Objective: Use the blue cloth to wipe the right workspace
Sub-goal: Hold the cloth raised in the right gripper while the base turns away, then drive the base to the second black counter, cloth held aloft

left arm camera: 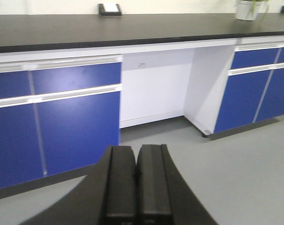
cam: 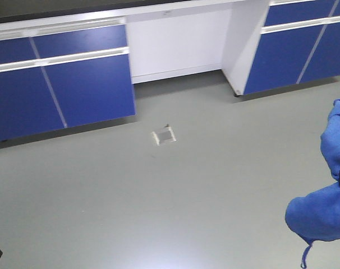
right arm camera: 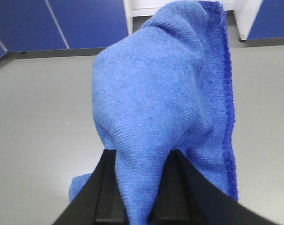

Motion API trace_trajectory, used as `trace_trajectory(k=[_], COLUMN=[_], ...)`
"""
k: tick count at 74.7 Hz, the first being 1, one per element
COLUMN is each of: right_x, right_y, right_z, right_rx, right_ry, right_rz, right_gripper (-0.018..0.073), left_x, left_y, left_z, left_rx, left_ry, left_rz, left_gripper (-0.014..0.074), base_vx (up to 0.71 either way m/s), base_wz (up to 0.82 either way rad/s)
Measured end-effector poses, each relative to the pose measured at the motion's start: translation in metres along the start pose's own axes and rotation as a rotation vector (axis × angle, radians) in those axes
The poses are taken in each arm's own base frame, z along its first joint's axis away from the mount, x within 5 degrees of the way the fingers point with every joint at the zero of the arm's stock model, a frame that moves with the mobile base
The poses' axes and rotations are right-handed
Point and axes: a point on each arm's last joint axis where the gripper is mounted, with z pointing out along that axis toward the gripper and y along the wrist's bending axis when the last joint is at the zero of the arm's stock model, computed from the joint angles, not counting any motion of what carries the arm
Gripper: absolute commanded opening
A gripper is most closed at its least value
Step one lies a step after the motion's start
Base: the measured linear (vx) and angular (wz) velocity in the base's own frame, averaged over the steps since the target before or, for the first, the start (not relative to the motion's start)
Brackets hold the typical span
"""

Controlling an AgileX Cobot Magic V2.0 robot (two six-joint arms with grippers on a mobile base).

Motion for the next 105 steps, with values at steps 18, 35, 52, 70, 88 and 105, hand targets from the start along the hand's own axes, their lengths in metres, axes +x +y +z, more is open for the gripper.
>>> trace_trajectory(k=[18,35,52,70,88,105], right_x=[0.002,0.006,0.009,0.011,0.011,0.011], right_y=[0.0,0.002,0.002,0.003,0.003,0.003], right_z=[0.0,0.0,0.0,-0.001,-0.001,-0.001], right_rx=[-0.005,-0.018,-0.027,-0.033,-0.033,-0.033], right_ry=[0.018,0.067,0.099,0.119,0.12,0.12], right_rz=[0.0,0.0,0.0,0.0,0.0,0.0], right_gripper=[-0.0001,-0.0001,-0.0001,-0.0001,-0.0001,-0.0001], left_x=[0.0,0.0,0.0,0.0,0.0,0.0], left_y=[0.0,0.0,0.0,0.0,0.0,0.0], left_z=[0.0,0.0,0.0,0.0,0.0,0.0], left_rx=[0.0,0.0,0.0,0.0,0.0,0.0], left_ry=[0.0,0.0,0.0,0.0,0.0,0.0], left_rz=[0.0,0.0,0.0,0.0,0.0,0.0], left_gripper=[-0.0006,-0.0006,-0.0006,-0.0006,-0.0006,-0.0006], base_vx=[0.15,0.2,0.23,0.26,0.31,0.37], base_wz=[-0.47,-0.55,-0.6,-0.5,-0.27,-0.05])
